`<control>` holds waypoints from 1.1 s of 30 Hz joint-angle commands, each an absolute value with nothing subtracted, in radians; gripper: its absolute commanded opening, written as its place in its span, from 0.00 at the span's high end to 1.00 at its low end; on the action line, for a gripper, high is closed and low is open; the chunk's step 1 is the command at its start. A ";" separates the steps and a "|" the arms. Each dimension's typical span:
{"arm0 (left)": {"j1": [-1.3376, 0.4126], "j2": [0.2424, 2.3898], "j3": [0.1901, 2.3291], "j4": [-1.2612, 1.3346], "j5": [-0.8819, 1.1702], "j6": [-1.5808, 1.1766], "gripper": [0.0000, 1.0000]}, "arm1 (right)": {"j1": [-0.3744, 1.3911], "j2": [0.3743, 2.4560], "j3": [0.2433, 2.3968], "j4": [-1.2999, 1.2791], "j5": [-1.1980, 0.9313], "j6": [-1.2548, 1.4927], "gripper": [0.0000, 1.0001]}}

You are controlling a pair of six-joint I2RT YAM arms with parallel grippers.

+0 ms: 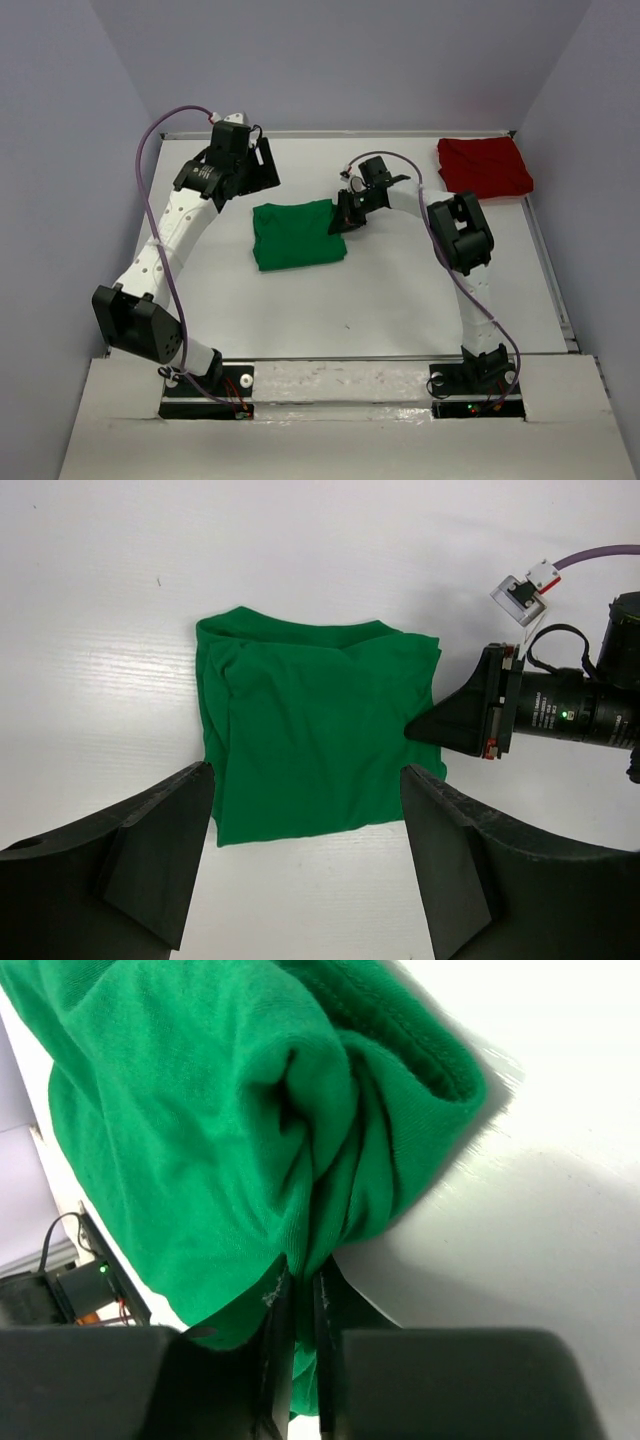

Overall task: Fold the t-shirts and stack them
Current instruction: Fold the tshirt, then neatly place the folded tshirt to the corner

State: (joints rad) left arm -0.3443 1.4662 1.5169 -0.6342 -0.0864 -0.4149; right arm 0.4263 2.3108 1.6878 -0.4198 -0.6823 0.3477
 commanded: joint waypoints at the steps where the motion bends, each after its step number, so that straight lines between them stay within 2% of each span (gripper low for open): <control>1: -0.334 1.414 1.540 -0.629 -0.084 -0.390 0.15 | 0.445 2.333 1.624 -0.489 -0.502 0.314 0.93; 3: -0.333 1.408 1.528 -0.626 -0.084 -0.391 0.15 | 0.445 2.323 1.618 -0.489 -0.500 0.314 0.94; 4: -0.331 1.407 1.520 -0.624 -0.080 -0.391 0.15 | 0.445 2.318 1.615 -0.489 -0.485 0.313 1.00; 12: -0.325 1.397 1.485 -0.611 -0.078 -0.380 0.15 | 0.445 2.258 1.606 -0.508 -0.361 0.298 1.00; 21: -0.325 1.390 1.485 -0.610 -0.064 -0.377 0.15 | 0.445 2.244 1.821 -0.693 -0.135 0.244 1.00; 27: -0.324 1.388 1.462 -0.603 -0.055 -0.374 0.15 | 0.445 2.267 1.978 -0.778 0.087 0.196 1.00; 33: -0.324 1.385 1.430 -0.580 -0.038 -0.379 0.15 | 0.445 2.292 2.037 -0.772 0.235 0.100 1.00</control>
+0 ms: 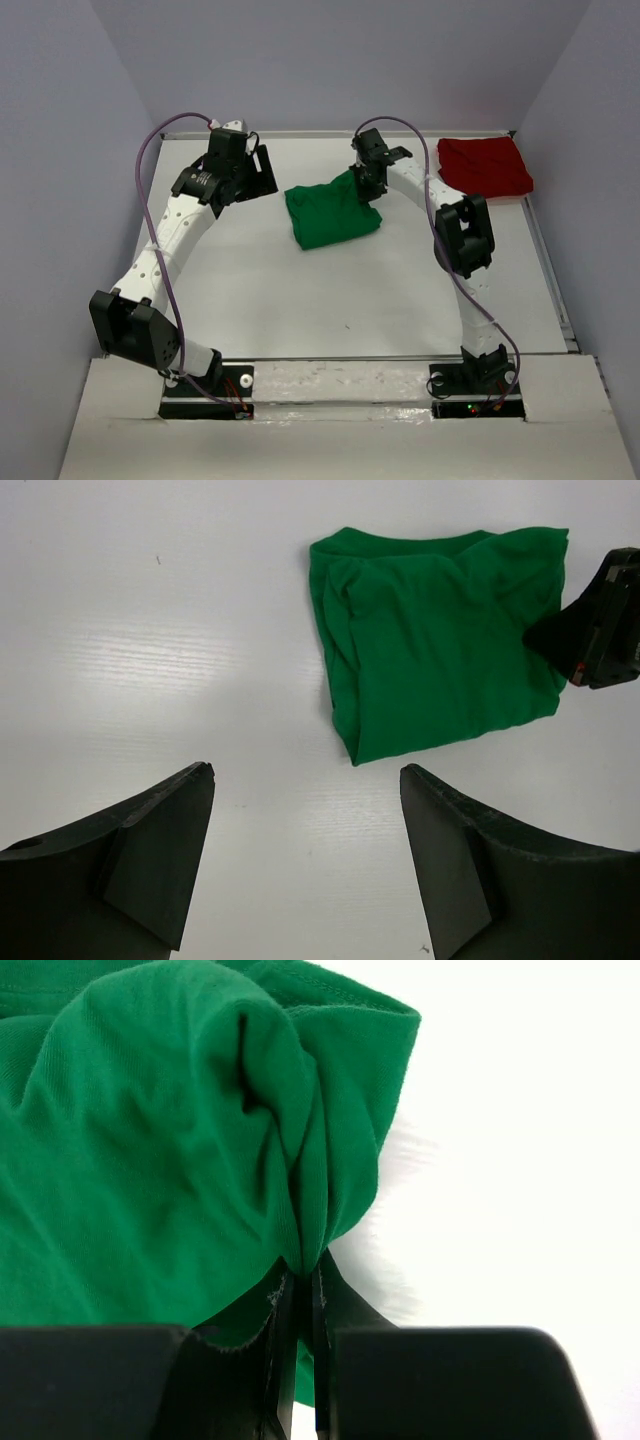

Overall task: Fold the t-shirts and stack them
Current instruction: Neatly place the folded tshirt to the corner

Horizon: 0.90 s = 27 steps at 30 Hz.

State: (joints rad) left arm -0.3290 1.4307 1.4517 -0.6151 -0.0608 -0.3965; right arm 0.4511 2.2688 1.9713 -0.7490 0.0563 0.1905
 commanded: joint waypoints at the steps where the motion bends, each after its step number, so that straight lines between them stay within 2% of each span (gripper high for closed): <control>1: -0.324 1.385 1.422 -0.578 -0.034 -0.380 0.15 | 0.433 2.296 2.057 -0.770 0.242 0.089 1.00; 19: -0.318 1.393 1.394 -0.572 -0.026 -0.356 0.15 | 0.371 2.356 2.166 -0.790 0.612 0.031 1.00; 27: -0.318 1.391 1.384 -0.575 -0.018 -0.351 0.15 | 0.342 2.356 2.166 -0.741 0.681 0.017 1.00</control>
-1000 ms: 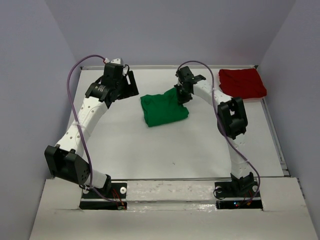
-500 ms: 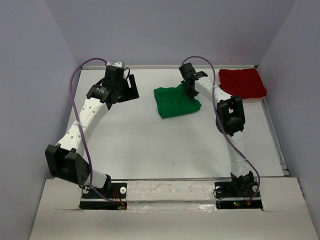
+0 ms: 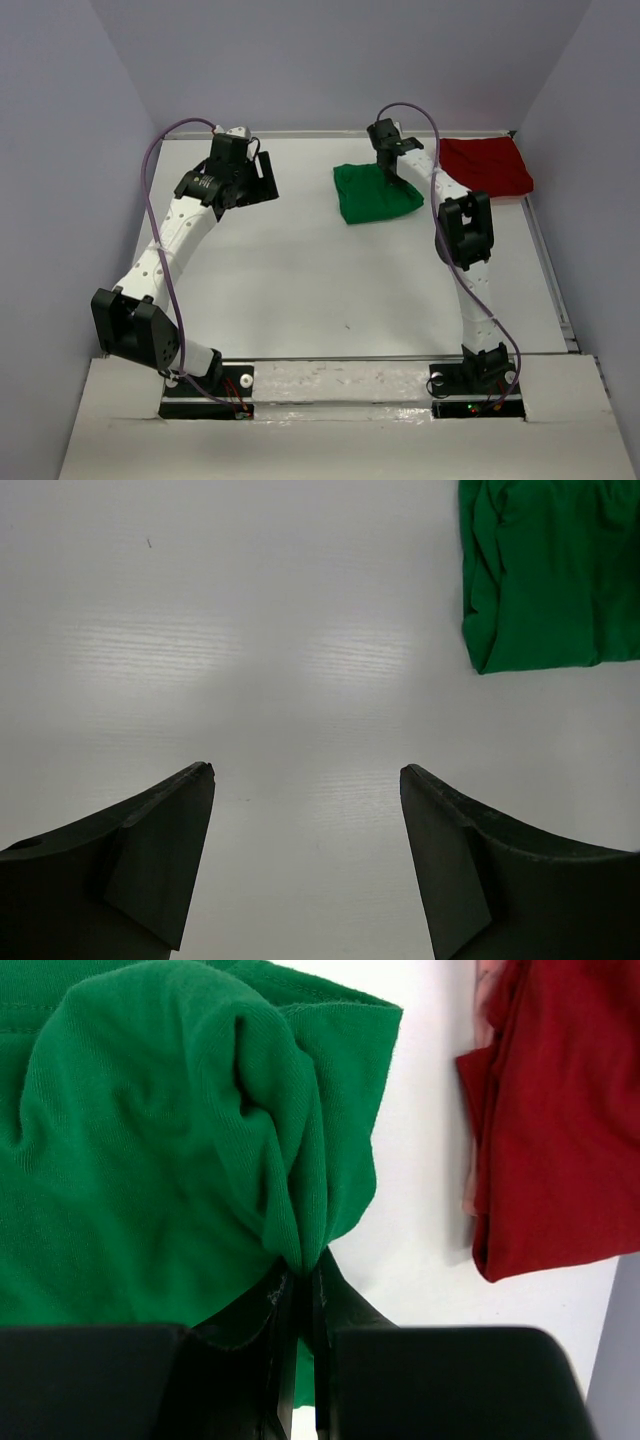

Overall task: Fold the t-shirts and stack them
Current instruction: Neatly place the folded tshirt to the corner

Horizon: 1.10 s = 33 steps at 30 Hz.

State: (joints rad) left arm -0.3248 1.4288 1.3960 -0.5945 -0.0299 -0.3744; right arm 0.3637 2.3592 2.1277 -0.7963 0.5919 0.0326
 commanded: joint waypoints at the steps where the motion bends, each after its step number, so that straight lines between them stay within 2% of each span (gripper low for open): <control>1: -0.318 1.390 1.379 -0.574 -0.020 -0.351 0.15 | 0.342 2.356 2.171 -0.739 0.696 0.015 1.00; 10: -0.318 1.384 1.341 -0.555 -0.005 -0.364 0.15 | 0.312 2.330 2.155 -0.629 0.860 -0.061 1.00; 14: -0.318 1.371 1.298 -0.523 0.035 -0.376 0.15 | 0.302 2.281 2.109 -0.546 0.836 -0.101 1.00; 24: -0.319 1.367 1.278 -0.503 -0.031 -0.371 0.15 | 0.273 2.247 2.241 -0.545 0.833 -0.193 1.00; 33: -0.318 1.384 1.269 -0.495 -0.014 -0.362 0.15 | 0.216 2.212 2.241 -0.540 0.856 -0.201 1.00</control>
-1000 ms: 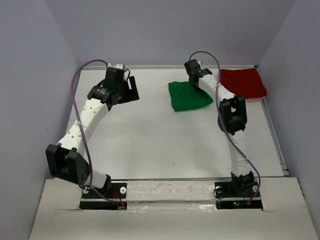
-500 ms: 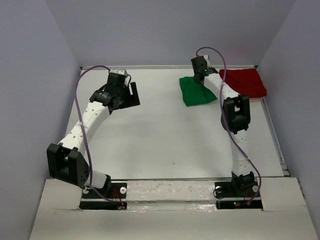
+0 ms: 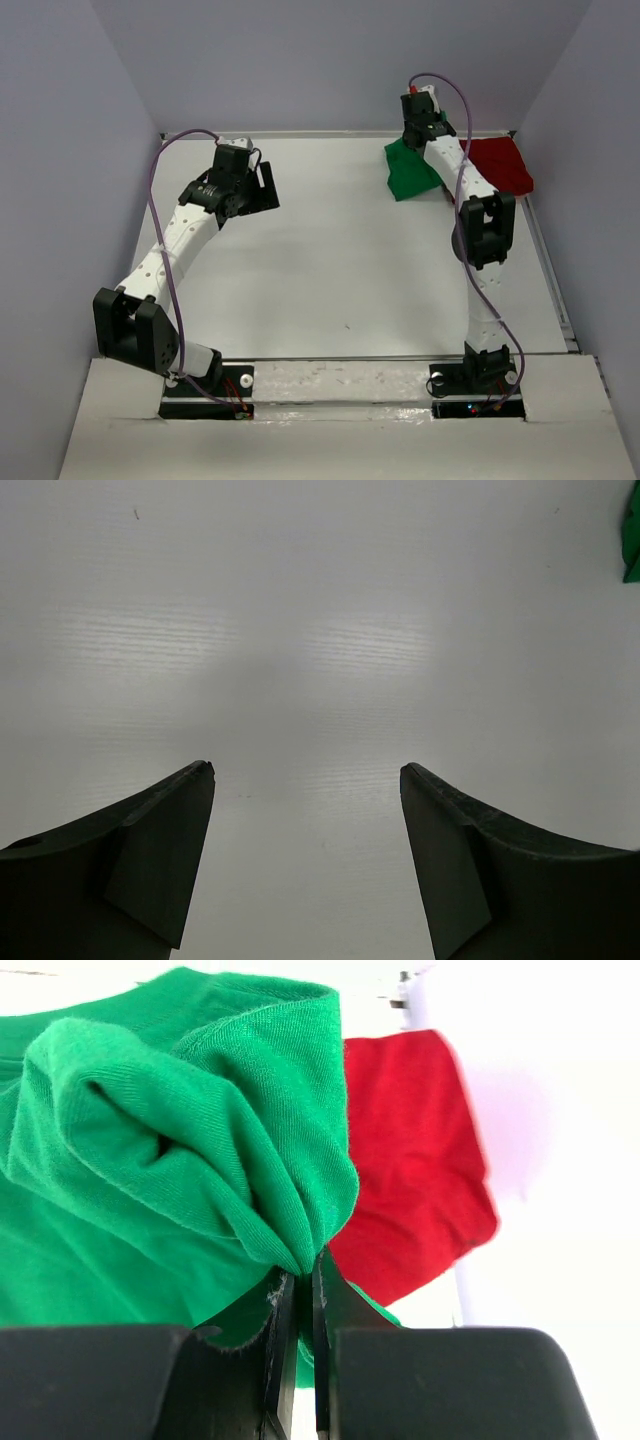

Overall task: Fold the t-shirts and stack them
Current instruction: Neatly place the folded tshirt to the corner

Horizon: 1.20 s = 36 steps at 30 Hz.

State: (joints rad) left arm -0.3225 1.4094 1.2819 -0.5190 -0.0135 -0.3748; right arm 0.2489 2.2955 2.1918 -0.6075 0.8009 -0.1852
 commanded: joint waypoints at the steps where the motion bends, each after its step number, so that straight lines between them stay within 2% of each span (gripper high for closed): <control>1: -0.318 1.390 1.272 -0.500 -0.014 -0.361 0.15 | 0.216 2.210 2.238 -0.538 0.854 -0.199 1.00; 15: -0.318 1.391 1.272 -0.502 -0.015 -0.350 0.15 | 0.146 2.195 2.257 -0.529 0.853 -0.215 1.00; 24: -0.318 1.402 1.273 -0.492 -0.005 -0.351 0.15 | 0.146 2.083 2.112 -0.568 0.798 -0.146 1.00; 36: -0.318 1.385 1.282 -0.495 -0.005 -0.356 0.15 | 0.146 2.013 2.046 -0.588 0.802 -0.143 1.00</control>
